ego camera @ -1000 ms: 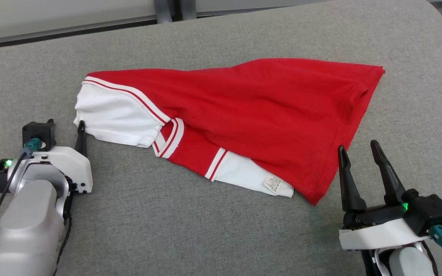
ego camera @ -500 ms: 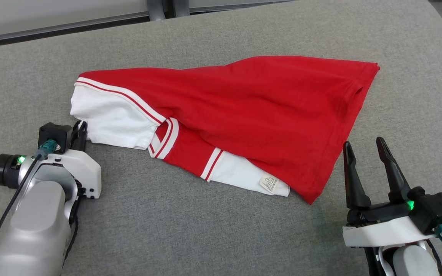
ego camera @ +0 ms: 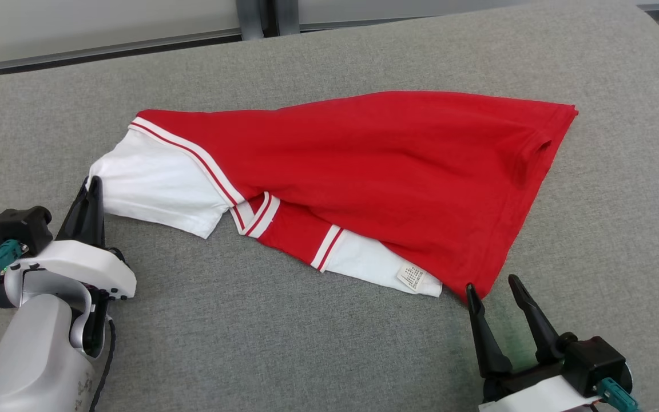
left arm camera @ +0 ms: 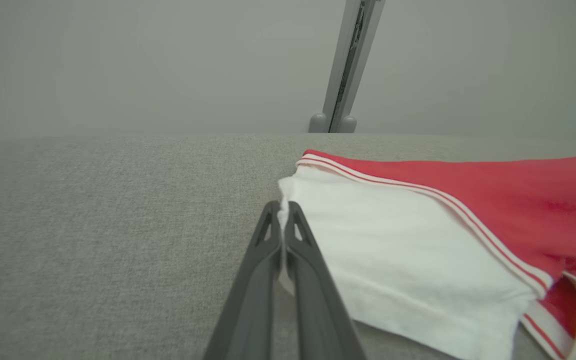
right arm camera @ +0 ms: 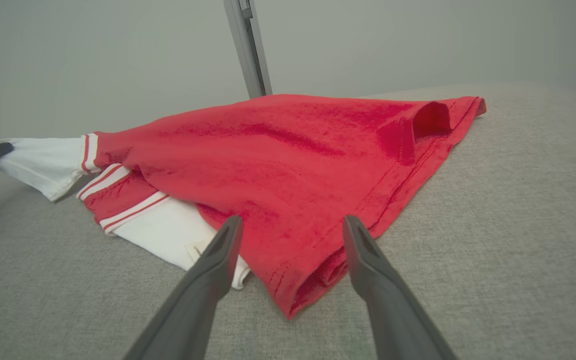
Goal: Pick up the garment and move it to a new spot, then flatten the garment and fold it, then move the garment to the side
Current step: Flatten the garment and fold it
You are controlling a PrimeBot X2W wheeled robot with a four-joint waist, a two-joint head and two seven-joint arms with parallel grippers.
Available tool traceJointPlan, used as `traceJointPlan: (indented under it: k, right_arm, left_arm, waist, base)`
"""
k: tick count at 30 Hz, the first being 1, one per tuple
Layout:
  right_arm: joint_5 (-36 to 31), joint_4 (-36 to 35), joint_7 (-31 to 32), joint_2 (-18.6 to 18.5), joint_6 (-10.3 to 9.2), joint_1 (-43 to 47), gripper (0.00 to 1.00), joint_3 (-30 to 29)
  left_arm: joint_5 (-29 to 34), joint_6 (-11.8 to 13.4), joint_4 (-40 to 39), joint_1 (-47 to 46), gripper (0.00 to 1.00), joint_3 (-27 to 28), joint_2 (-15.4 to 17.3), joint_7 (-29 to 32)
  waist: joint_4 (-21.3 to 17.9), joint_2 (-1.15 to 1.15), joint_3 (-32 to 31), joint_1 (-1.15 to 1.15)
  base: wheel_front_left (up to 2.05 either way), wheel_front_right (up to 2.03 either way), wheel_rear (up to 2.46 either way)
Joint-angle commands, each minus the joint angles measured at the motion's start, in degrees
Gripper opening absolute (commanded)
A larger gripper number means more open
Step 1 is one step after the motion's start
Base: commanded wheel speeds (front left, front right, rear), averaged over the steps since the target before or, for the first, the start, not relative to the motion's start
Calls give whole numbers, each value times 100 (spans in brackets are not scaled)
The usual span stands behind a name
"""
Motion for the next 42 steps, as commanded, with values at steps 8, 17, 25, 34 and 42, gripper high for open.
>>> traceJointPlan:
  k: [8,17,25,34,42]
  right_arm:
    - [66,506,-5,-16,-3,-206,100,167]
    - [165,921,-5,-15,-3,-437,0,434]
    - [82,327,-5,-13,-3,-241,0,172]
    - [715,-1393,-6,-548,-3,-178,0,-323]
    - [2276,-1600,255,-1766,-3,-912,0,-868]
  left_arm:
    - [-204,-46,-624,223,0,136,84,62]
    - [-231,49,-1026,256,0,102,173,231]
    - [-377,33,-1322,320,0,217,222,199]
    - [-1335,-170,-2551,68,0,527,138,767]
    - [-2451,-5,-3590,-549,0,718,-3,1999]
  waist:
    - [83,0,188,0]
    - [94,0,230,0]
    - [12,0,98,0]
    - [-123,0,-464,0]
    - [-90,0,-971,0]
  base:
    - [0,0,0]
    - [0,0,0]
    - [0,0,0]
    - [0,0,0]
    - [0,0,0]
